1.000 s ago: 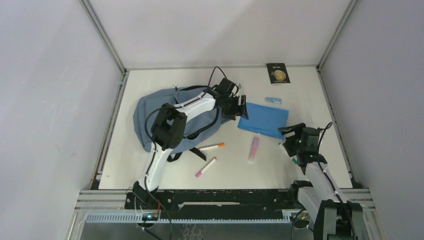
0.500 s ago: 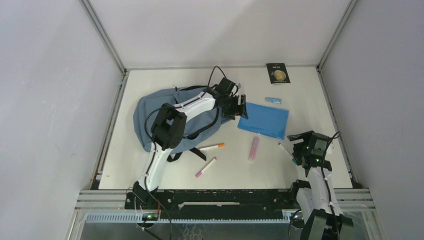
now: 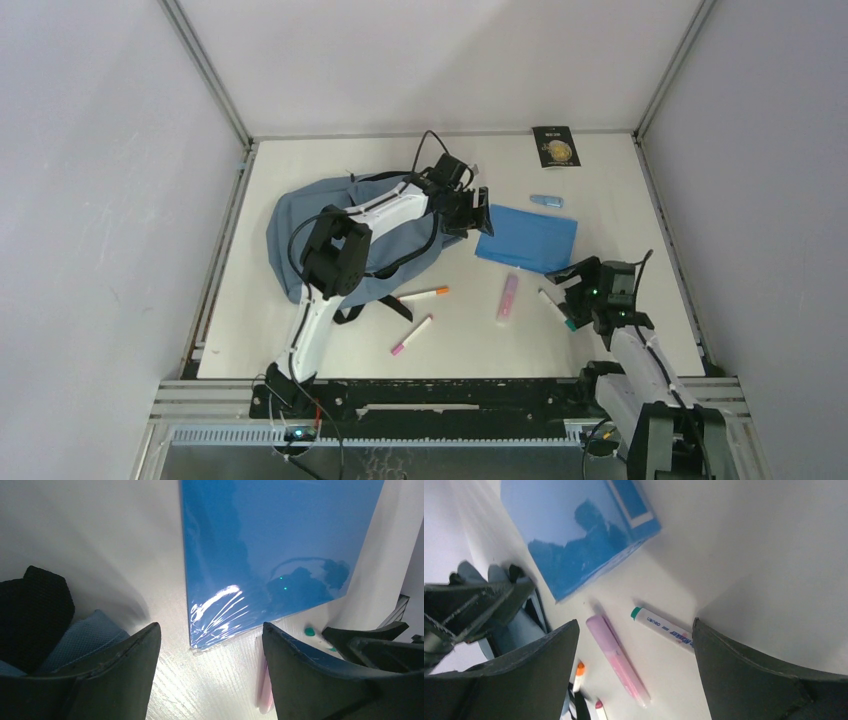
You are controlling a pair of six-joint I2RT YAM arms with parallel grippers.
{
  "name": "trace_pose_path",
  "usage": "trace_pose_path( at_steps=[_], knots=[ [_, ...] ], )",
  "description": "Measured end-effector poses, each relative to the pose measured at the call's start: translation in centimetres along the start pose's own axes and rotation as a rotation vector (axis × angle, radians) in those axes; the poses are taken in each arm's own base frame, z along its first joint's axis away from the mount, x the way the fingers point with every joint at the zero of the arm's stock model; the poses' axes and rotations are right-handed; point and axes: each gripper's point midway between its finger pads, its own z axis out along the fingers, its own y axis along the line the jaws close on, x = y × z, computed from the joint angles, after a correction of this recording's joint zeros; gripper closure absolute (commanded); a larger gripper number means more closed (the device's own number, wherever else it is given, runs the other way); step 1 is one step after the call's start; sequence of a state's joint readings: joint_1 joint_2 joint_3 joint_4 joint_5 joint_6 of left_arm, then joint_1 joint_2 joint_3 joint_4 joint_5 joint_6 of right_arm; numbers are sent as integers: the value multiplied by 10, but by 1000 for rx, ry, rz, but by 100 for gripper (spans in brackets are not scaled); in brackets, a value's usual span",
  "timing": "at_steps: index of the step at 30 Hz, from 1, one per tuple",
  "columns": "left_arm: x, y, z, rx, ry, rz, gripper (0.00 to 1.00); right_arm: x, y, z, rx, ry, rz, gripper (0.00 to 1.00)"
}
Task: Pack the student bag
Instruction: Pick up the files from the center of the board.
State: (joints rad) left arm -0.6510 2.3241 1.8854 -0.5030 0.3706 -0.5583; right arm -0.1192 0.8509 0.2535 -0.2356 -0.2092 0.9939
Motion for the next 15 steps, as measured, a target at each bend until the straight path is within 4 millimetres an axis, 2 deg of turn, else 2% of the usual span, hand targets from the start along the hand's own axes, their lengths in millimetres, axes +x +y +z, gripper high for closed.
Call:
trace_pose_path(
  at_steps=[10,12,15],
  knots=[
    [-1,1,0,0,-1,-3,21,57,27,9,-78,176,-92,8],
    [-1,1,-1,0,-1,-3,21,60,29,9,-83,186,-95,6],
    [-1,1,-1,-1,-3,-3,21,55,31,8,-84,155,-84,5]
  ],
)
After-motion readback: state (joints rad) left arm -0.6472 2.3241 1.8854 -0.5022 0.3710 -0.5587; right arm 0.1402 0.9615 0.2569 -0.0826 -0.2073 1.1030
